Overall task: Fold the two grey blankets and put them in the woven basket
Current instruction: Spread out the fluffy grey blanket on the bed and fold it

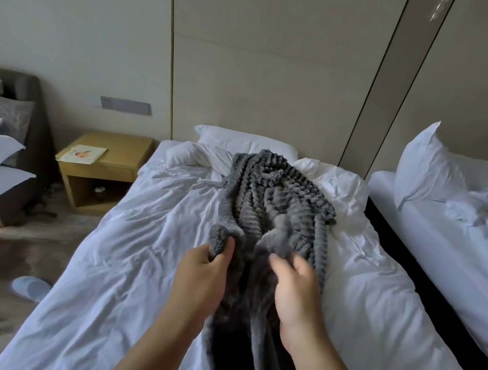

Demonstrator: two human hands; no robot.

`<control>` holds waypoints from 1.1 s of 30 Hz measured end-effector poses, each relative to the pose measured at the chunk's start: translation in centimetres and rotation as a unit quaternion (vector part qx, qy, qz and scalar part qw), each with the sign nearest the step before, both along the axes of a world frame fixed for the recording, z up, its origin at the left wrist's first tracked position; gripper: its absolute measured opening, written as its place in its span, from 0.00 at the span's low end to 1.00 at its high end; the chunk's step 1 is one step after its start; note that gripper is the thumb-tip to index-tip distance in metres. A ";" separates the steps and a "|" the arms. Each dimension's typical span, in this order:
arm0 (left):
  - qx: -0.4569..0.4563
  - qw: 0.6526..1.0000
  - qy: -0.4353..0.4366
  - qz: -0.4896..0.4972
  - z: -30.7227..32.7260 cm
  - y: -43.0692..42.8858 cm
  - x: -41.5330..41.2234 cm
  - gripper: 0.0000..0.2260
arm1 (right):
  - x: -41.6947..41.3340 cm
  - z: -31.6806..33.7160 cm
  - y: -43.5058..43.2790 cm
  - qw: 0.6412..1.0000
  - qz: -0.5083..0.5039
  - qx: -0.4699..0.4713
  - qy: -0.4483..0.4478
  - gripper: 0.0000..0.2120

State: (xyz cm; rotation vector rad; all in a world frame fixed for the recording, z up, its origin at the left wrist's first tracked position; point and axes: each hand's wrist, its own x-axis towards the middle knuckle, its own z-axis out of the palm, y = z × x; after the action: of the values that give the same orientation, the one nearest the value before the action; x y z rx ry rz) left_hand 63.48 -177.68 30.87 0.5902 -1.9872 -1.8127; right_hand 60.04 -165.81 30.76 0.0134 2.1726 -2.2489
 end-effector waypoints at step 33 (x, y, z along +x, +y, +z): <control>0.497 0.813 0.213 0.215 3.4 -14.9 0.0 0.18 | -6.3 -11.8 14.5 0.865 -0.256 0.385 -0.195 0.16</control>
State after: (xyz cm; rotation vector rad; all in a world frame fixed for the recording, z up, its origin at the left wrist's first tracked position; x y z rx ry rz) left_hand 63.51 -192.56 34.23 0.7320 -0.4381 -2.2893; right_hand 53.77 -151.28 18.94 1.0505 2.8289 -1.1503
